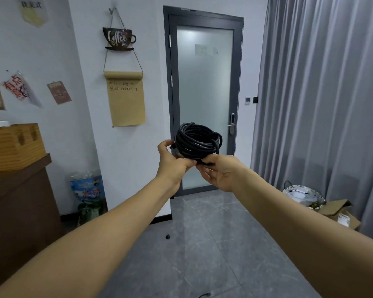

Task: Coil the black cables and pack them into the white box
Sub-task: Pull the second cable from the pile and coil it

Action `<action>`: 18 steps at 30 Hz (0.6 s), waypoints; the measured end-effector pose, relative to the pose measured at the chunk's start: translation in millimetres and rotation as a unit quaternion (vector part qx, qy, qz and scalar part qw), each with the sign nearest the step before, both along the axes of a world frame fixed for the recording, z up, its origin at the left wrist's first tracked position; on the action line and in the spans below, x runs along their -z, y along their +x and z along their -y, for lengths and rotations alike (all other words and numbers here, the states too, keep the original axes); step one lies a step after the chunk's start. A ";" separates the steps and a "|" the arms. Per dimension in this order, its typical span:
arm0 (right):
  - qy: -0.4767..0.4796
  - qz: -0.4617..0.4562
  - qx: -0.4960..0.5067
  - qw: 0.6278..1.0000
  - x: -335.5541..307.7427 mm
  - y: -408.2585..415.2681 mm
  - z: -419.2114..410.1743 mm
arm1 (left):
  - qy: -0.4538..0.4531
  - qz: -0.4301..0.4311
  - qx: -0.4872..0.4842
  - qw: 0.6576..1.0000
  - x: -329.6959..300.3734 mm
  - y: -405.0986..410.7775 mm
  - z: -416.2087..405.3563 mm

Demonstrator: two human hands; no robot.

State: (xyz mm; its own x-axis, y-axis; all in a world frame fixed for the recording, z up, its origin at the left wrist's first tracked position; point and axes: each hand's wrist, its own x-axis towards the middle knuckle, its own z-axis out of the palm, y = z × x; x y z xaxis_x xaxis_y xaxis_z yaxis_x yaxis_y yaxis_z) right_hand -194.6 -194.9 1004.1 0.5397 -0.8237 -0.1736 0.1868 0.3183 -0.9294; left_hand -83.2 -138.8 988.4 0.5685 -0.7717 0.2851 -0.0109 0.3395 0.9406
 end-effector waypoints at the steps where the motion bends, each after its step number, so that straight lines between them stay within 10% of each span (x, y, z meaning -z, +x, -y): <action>1: 0.002 0.006 0.001 1.000 0.3 1.1 -0.2 | 0.004 -0.011 -0.006 1.000 0.0 0.0 1.8; 18: 0.000 0.043 -0.022 0.999 2.3 4.9 0.5 | 0.054 0.053 -0.037 0.996 -2.2 6.3 -3.4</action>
